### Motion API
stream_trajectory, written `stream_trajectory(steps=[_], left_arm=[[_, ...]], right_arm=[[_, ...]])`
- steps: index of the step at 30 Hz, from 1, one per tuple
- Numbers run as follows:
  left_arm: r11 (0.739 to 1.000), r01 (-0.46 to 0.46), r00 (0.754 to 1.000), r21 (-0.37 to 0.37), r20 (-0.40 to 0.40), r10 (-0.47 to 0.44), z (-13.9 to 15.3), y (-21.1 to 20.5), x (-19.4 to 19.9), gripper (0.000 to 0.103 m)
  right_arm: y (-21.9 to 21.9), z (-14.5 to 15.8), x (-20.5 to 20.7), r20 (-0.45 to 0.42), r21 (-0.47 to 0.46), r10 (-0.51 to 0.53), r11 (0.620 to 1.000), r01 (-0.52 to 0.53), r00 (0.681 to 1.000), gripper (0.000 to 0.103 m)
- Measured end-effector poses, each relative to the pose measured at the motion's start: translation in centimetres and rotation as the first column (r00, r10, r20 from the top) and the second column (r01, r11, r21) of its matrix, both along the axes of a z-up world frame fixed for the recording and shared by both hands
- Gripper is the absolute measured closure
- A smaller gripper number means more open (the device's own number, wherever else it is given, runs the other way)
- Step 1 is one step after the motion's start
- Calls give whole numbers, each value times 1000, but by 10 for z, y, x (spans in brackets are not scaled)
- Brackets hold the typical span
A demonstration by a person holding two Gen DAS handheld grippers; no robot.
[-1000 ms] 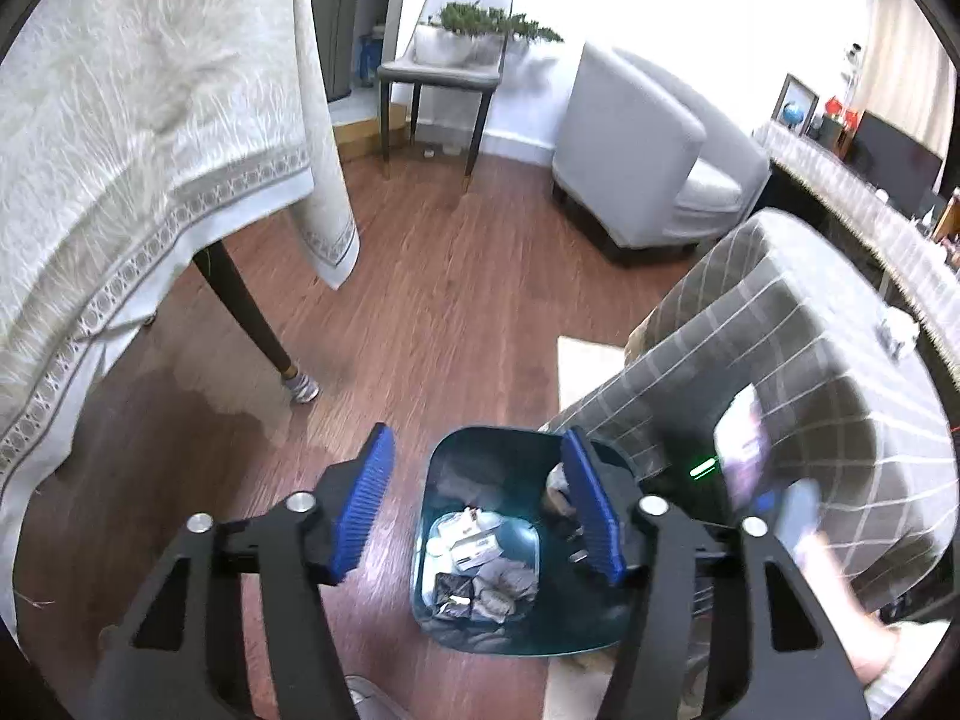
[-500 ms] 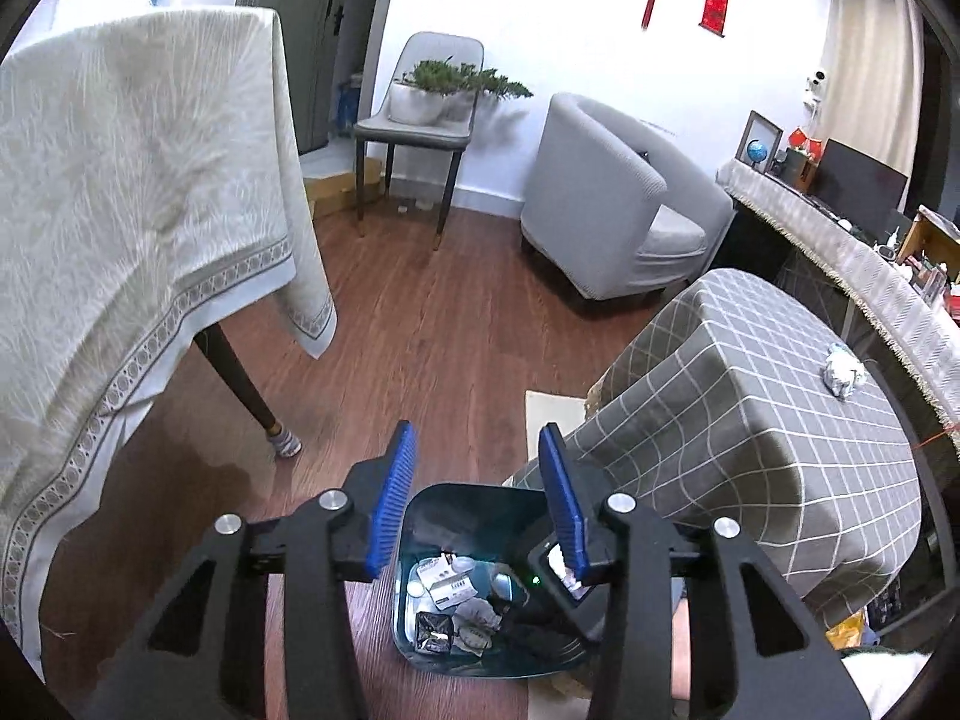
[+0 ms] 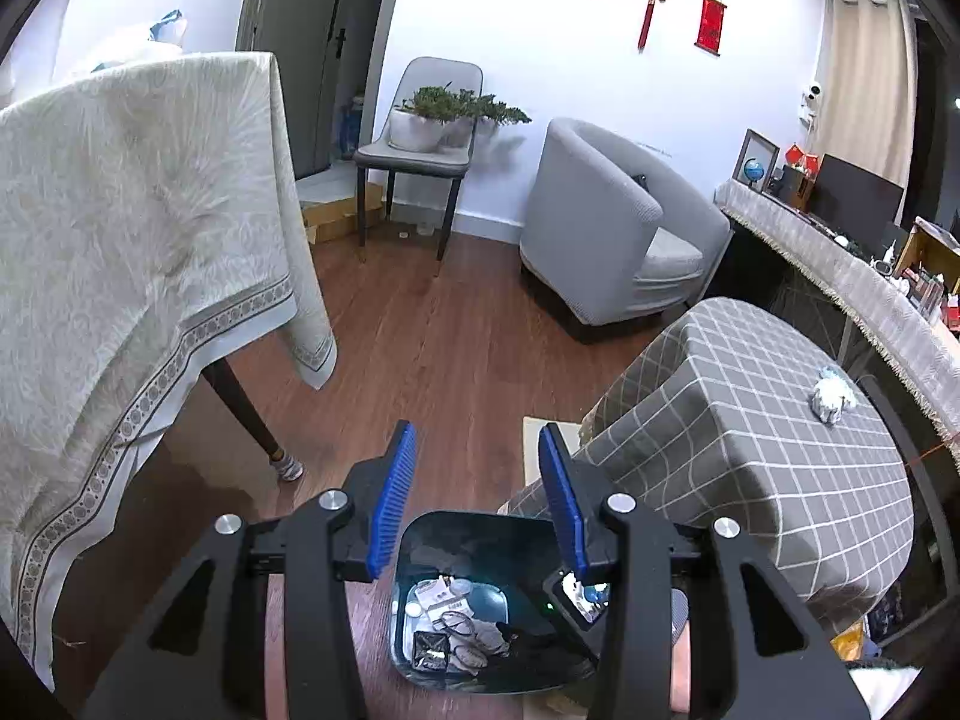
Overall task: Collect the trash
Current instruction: 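Open the left tool to drop the bag while the right tool drops the tape core, then move both tools back from the bin to the table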
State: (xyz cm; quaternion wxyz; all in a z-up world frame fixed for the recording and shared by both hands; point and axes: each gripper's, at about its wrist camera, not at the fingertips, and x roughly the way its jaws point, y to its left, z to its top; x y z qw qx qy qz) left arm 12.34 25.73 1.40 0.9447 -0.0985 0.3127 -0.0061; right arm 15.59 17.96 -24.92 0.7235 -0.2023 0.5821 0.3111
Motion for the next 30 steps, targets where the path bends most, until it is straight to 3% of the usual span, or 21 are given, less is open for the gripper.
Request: stream_trajectory(steps=[5, 15, 22, 30], left_arm=[[1000, 4, 1000, 23, 22, -5, 11, -9, 2, 58], [999, -13, 998, 51, 68, 9, 27, -27, 9, 54], [999, -7, 997, 49, 84, 3, 33, -44, 17, 39], [998, 37, 994, 55, 102, -42, 34, -79, 30, 24]], right_arm=[[-6, 40, -2, 55, 88, -5, 996, 0, 998, 45], [-30, 149, -19, 270, 303, -2, 949, -83, 963, 45], [-66, 199, -24, 374, 354, -41, 930, -102, 926, 46], [-119, 229, -11, 418, 401, -146, 915, -37, 897, 45]])
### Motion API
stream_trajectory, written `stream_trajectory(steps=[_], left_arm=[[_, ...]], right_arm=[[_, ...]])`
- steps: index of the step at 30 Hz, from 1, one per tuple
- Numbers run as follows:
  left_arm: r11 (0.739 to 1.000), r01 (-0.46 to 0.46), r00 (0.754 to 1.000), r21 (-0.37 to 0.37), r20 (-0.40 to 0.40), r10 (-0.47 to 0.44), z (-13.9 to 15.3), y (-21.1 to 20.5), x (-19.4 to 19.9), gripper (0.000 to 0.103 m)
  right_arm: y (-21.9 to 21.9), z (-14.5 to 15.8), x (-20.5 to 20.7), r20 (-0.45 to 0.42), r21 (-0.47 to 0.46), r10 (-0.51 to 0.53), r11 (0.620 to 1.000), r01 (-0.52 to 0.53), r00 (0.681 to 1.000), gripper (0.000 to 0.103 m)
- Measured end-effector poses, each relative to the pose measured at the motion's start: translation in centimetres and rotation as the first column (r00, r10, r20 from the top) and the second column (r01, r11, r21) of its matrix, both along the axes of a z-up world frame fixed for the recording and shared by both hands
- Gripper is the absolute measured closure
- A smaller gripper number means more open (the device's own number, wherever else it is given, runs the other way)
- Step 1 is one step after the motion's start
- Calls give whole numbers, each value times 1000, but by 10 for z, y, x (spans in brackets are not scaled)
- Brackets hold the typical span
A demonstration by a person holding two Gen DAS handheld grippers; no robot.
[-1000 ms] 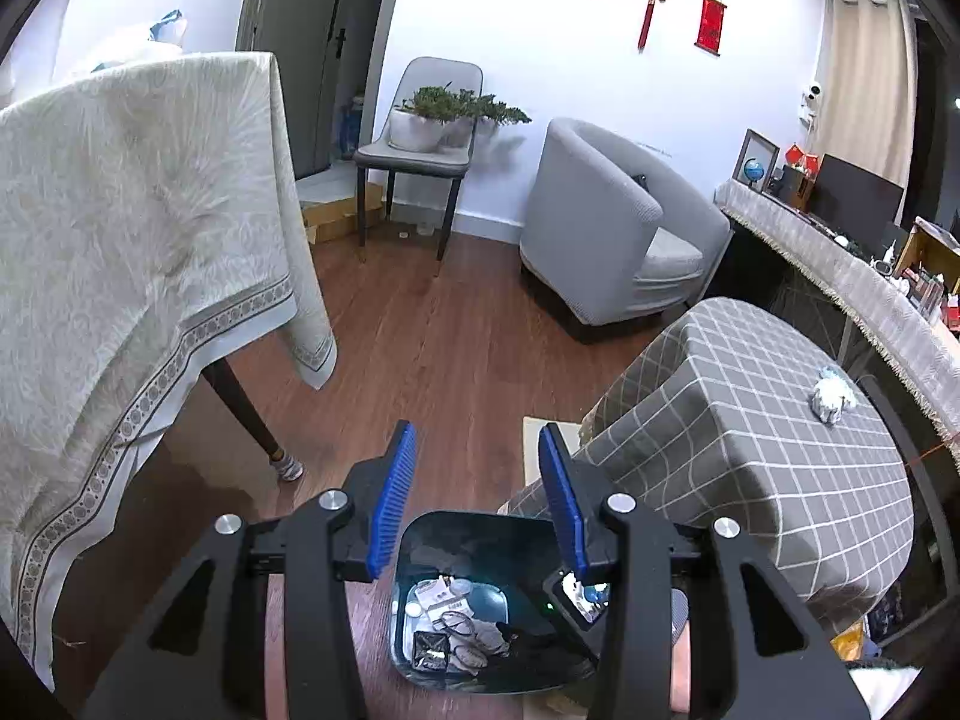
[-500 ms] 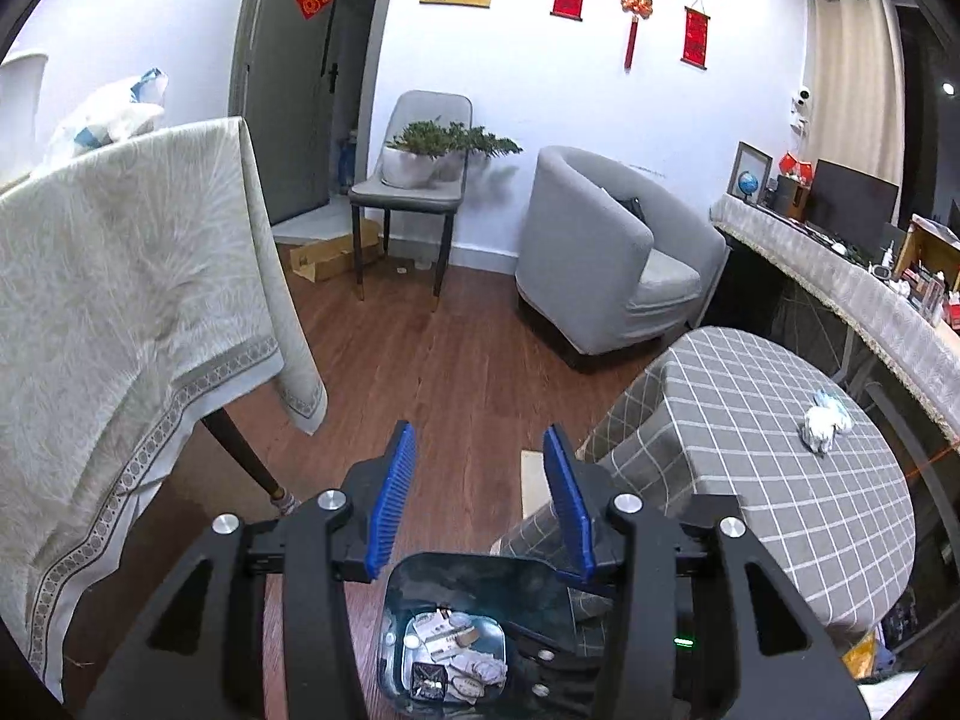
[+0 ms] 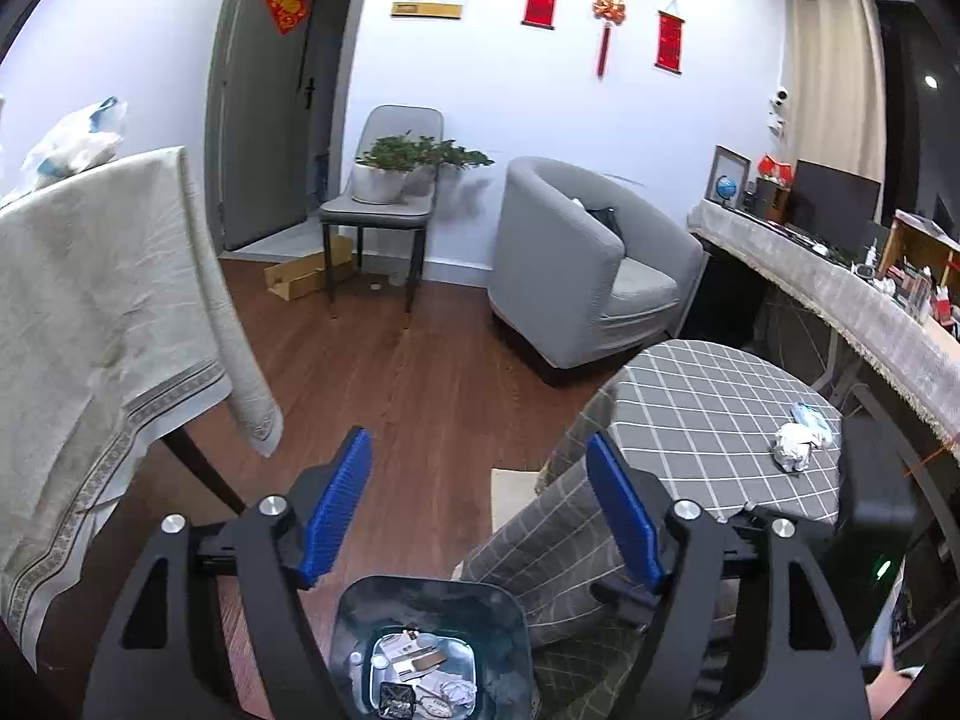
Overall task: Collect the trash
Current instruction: 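Move both tools back from the bin to the table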
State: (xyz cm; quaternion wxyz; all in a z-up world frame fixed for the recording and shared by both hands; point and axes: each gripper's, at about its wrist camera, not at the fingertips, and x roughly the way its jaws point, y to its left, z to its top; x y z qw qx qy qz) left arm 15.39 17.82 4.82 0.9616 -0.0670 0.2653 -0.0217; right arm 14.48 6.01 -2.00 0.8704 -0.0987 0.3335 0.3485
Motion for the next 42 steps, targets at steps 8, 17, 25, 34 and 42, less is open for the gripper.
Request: stream_trajectory(steps=[8, 17, 25, 34, 42], left_arm=[[998, 45, 999, 46, 12, -46, 0, -49, 13, 11], [996, 82, 997, 34, -6, -82, -6, -95, 34, 8], [991, 130, 991, 35, -25, -129, -12, -139, 58, 6], [974, 217, 975, 67, -49, -214, -20, -190, 75, 5], [961, 267, 962, 74, -74, -261, -25, -223, 94, 5]], right_arm=[[-60, 25, 3, 57, 47, -111, 993, 108, 992, 33], [-122, 32, 15, 82, 48, -226, 974, 222, 971, 30], [-162, 34, 30, 70, 28, -283, 959, 282, 957, 28], [-209, 47, 46, 90, 13, -364, 931, 365, 927, 20], [-247, 54, 64, 91, 19, -427, 904, 427, 900, 17]])
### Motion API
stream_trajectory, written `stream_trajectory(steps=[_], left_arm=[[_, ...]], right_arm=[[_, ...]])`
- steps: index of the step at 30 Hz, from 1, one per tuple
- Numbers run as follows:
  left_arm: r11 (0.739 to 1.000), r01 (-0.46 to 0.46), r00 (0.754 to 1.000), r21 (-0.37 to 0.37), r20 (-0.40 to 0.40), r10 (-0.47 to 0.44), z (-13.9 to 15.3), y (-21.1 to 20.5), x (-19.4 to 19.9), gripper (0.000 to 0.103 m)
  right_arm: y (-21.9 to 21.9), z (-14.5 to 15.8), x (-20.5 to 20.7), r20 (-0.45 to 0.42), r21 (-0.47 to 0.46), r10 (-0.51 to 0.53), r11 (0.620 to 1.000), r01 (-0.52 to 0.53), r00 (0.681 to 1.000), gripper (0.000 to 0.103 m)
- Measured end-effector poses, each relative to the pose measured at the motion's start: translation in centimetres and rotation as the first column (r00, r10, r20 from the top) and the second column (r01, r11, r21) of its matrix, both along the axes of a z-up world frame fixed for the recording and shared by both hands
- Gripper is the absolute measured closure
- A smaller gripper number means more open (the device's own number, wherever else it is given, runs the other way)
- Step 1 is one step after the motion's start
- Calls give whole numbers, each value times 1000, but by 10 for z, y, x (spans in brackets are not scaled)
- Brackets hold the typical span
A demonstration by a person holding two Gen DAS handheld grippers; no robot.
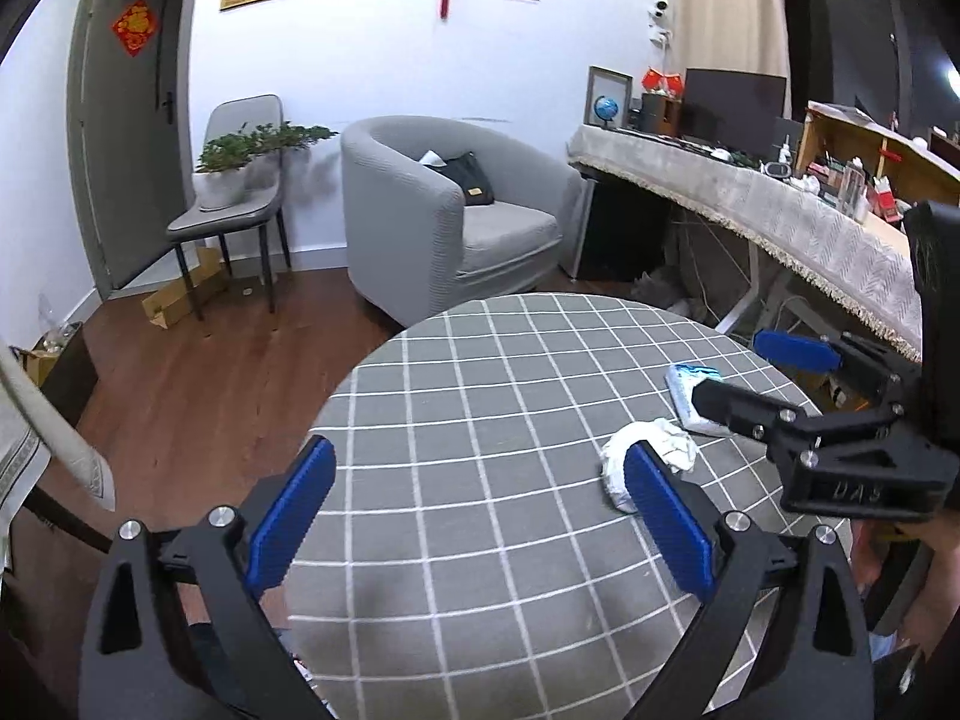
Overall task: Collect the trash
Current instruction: 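Move both tools back from the bin to the table, then grasp the white foil ball with the left tool while the right tool grasps the snack packet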
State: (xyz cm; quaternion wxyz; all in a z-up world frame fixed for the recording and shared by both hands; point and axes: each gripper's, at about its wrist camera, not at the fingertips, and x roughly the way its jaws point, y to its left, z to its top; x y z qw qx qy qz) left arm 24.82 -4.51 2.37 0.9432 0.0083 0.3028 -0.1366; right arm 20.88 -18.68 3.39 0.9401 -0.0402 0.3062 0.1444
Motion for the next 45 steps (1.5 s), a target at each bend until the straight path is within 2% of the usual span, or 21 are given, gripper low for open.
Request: stream_trajectory(steps=[9, 17, 20, 22, 27, 28, 31, 34, 36, 39, 45], left_arm=[[996, 89, 995, 7, -50, -89, -12, -36, 17, 4], [984, 174, 981, 24, -90, -171, -27, -73, 29, 4], [980, 201, 972, 13, -127, -197, -37, -82, 34, 4], [976, 217, 967, 27, -142, -211, -44, -90, 36, 5], [975, 218, 964, 36, -166, -210, -55, -98, 43, 6], [975, 219, 962, 37, -172, -210, -57, -100, 45, 8], [974, 220, 960, 54, -191, -206, -62, -101, 49, 22], [974, 222, 956, 39, -207, -209, -65, -102, 54, 31], [972, 231, 952, 35, -214, -218, -66, -103, 54, 43], [973, 227, 955, 39, -205, -215, -65, -102, 52, 48], [984, 175, 972, 17, -161, -170, -53, -83, 48, 48]], right_arm=[[-35, 0, 25, -15, -3, -68, 998, 68, 998, 12], [-62, -4, 43, -43, 14, -101, 995, 102, 994, 11], [-72, -9, 50, -73, 35, -108, 993, 111, 991, 11], [-77, -12, 52, -94, 59, -105, 992, 111, 990, 11], [-87, -25, 55, -129, 41, -124, 991, 130, 984, 11], [-90, -28, 57, -136, 44, -130, 990, 137, 982, 11], [-99, -34, 60, -166, 78, -132, 986, 147, 977, 11], [-104, -39, 63, -197, 112, -130, 982, 154, 972, 11], [-102, -42, 63, -207, 109, -133, 981, 158, 969, 11], [-98, -44, 65, -221, 103, -130, 982, 156, 967, 11], [-83, -53, 70, -249, 72, -106, 989, 128, 963, 11]])
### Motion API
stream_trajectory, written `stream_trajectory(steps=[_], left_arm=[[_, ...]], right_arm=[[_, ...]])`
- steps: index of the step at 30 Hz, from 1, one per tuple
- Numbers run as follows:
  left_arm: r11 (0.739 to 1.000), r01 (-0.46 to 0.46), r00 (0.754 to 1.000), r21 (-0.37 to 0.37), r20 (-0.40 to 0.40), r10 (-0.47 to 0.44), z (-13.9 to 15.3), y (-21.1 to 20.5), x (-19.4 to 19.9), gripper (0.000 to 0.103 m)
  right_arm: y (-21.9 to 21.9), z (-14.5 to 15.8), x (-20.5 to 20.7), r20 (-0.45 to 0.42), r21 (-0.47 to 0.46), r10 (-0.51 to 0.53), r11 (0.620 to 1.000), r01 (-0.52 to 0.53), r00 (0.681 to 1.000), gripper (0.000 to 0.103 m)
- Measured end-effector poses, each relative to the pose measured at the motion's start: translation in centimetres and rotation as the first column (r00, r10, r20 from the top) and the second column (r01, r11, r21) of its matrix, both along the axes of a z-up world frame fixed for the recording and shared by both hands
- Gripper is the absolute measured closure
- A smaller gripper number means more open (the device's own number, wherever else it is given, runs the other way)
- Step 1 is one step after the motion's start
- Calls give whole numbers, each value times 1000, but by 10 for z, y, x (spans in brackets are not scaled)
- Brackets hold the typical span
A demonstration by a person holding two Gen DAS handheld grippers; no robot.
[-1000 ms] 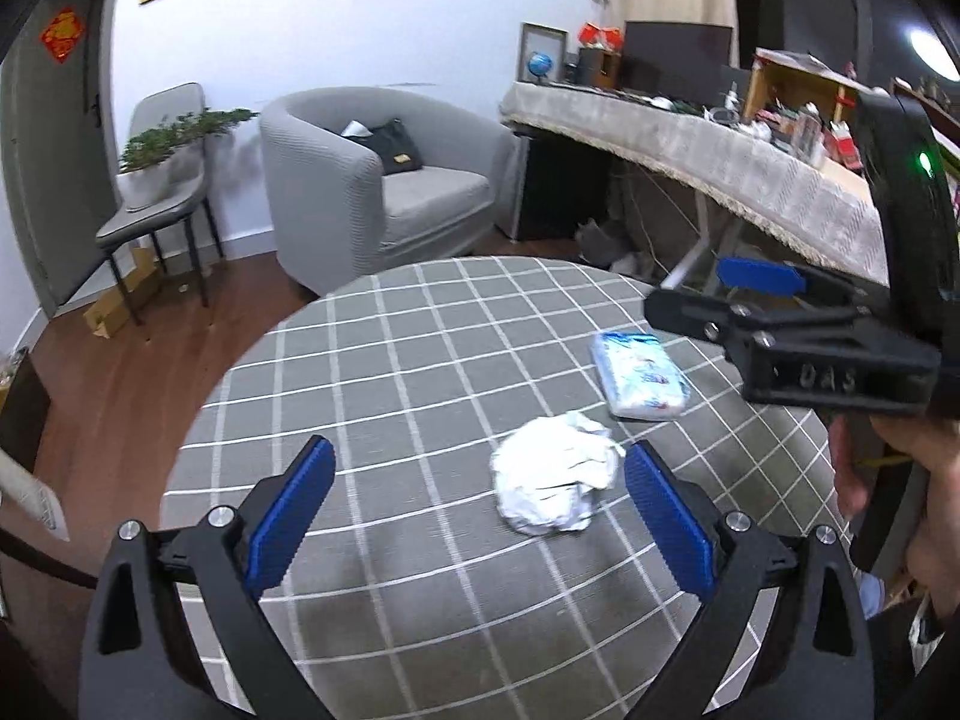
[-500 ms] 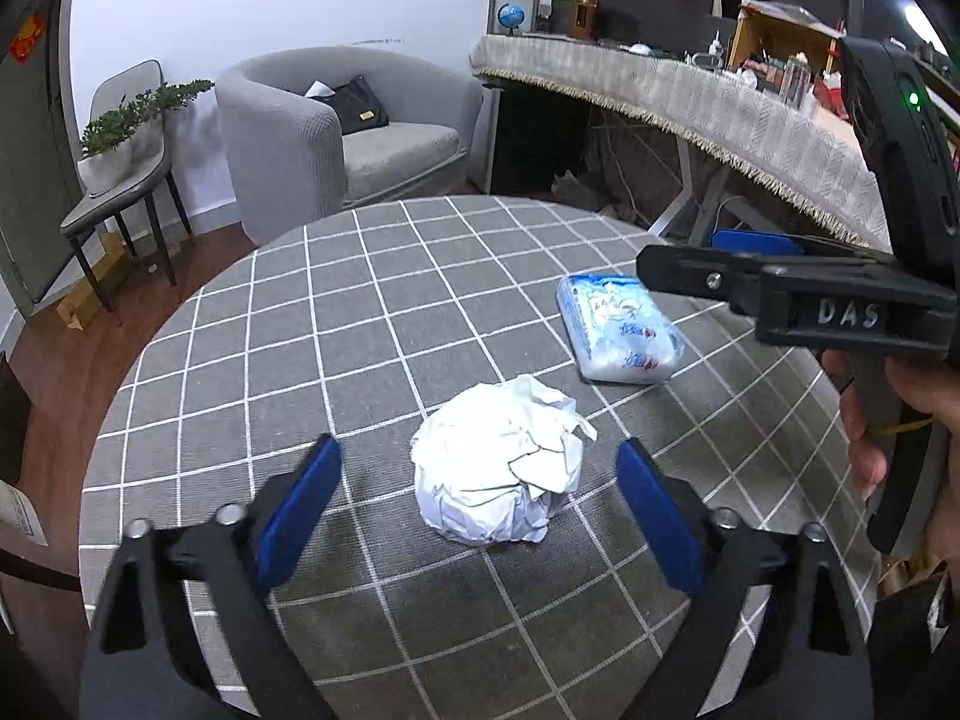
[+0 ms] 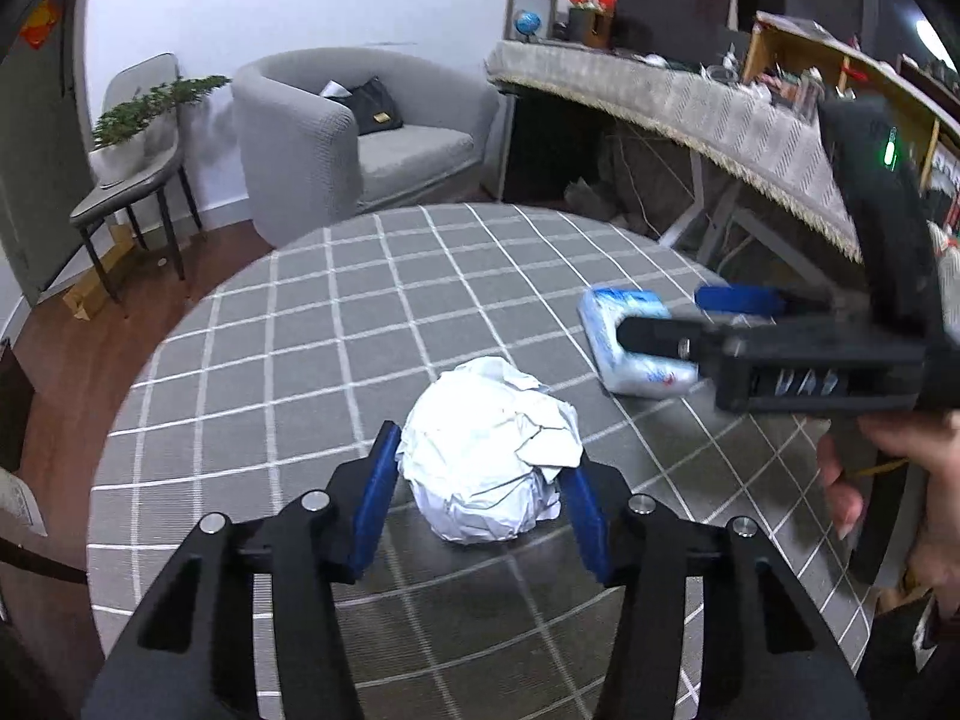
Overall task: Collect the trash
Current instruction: 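Grasp the white foil ball with the left tool while the right tool grasps the snack packet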
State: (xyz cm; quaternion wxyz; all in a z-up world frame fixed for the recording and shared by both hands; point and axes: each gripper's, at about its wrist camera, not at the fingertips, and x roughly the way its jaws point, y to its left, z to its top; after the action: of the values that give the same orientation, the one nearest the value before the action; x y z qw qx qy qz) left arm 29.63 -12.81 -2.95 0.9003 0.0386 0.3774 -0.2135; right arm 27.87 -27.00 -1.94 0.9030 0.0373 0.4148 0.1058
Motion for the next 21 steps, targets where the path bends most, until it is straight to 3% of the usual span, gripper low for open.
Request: stream_trajectory(steps=[8, 17, 19, 21], left_arm=[[999, -39, 999, -20, 14, 39, 9, 20, -5, 48], [998, -58, 998, -27, 23, 58, 16, 44, -19, 47], [997, -65, 998, -29, 24, 66, 18, 51, -22, 47], [997, -75, 997, -33, 26, 76, 19, 58, -25, 47]], right_arm=[[6, -20, 8, -57, -50, -14, 999, 12, 998, 11], [26, -24, 14, -48, -84, 15, 996, -19, 999, 11], [34, -24, 15, -48, -113, 24, 993, -29, 999, 18], [42, -22, 15, -37, -152, 35, 988, -40, 999, 33]])
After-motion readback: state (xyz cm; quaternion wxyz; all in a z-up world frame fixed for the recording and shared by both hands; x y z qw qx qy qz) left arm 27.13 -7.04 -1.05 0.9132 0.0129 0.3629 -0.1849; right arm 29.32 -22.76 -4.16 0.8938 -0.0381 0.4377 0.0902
